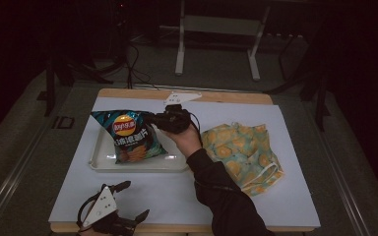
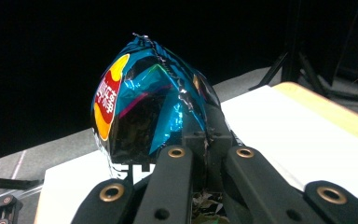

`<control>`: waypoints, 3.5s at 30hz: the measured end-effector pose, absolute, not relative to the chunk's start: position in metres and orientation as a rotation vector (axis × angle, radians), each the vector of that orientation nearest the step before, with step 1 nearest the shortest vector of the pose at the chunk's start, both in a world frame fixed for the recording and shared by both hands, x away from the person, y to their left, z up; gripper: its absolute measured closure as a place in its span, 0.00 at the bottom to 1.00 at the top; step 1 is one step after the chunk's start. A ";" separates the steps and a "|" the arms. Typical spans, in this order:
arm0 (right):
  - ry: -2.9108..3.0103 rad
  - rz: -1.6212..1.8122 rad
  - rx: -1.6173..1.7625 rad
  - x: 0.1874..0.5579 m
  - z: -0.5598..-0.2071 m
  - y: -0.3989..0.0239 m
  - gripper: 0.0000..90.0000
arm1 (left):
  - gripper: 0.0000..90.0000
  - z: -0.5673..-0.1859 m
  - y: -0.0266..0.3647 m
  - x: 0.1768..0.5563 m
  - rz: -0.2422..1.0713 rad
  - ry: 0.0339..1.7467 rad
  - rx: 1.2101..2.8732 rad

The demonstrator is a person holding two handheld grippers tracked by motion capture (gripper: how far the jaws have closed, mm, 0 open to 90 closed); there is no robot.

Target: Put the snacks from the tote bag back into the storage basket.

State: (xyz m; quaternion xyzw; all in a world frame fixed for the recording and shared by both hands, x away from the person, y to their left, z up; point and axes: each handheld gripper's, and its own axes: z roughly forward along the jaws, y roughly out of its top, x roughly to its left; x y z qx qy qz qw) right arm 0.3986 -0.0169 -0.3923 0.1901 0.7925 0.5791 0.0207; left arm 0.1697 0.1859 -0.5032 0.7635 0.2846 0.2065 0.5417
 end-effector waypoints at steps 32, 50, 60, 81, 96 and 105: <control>2.512 1.597 0.927 0.433 -0.462 -0.035 1.00 | 0.00 -0.504 0.185 0.171 0.482 0.665 1.820; 2.483 1.440 0.944 0.436 -0.436 -0.046 0.70 | 0.00 -0.504 0.185 0.171 0.479 0.663 1.820; 2.455 1.440 0.862 0.423 -0.408 -0.075 0.51 | 0.00 -0.504 0.184 0.172 0.480 0.668 1.821; 2.393 1.433 0.890 0.408 -0.373 -0.130 0.16 | 0.00 -0.505 0.182 0.174 0.482 0.672 1.829; 2.267 1.411 0.917 0.395 -0.328 -0.169 0.16 | 0.00 -0.504 0.182 0.173 0.484 0.670 1.828; 2.192 1.357 0.961 0.387 -0.342 -0.208 0.16 | 0.00 -0.505 0.181 0.174 0.480 0.676 1.828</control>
